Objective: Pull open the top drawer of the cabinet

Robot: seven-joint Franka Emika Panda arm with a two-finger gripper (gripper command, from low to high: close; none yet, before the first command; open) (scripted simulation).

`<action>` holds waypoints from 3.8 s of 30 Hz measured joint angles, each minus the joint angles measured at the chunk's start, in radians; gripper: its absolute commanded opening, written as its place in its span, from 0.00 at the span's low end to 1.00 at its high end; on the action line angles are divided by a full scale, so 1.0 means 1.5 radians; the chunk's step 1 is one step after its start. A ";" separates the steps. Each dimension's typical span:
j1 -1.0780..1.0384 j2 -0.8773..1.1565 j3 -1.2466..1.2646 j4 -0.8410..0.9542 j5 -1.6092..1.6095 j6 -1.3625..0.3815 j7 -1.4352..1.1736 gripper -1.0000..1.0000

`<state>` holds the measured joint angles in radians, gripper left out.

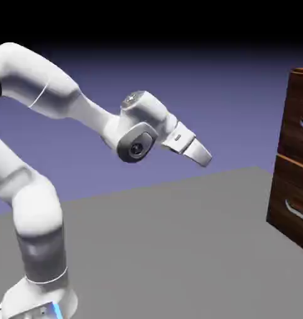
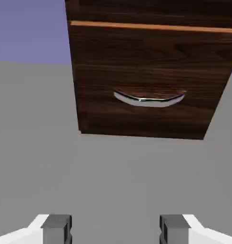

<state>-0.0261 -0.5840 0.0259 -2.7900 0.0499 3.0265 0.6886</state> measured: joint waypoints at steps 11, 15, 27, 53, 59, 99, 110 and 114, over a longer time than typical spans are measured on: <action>-0.231 -0.085 0.158 0.122 0.304 -0.064 -0.319 0.50; -0.316 -0.116 0.215 0.166 0.414 -0.087 -0.435 0.50; -0.568 -0.209 0.387 0.299 0.745 -0.157 -0.783 0.50; -1.115 -0.409 0.759 0.587 1.463 -0.308 -1.537 0.50; -1.241 -0.456 0.845 0.653 1.628 -0.343 -1.711 0.50; -1.220 -0.513 0.902 0.440 1.844 -0.505 -1.990 0.00; -1.027 -0.534 0.814 0.174 1.799 -0.583 -2.006 0.00; -0.992 -0.543 0.795 0.131 1.788 -0.592 -2.006 1.00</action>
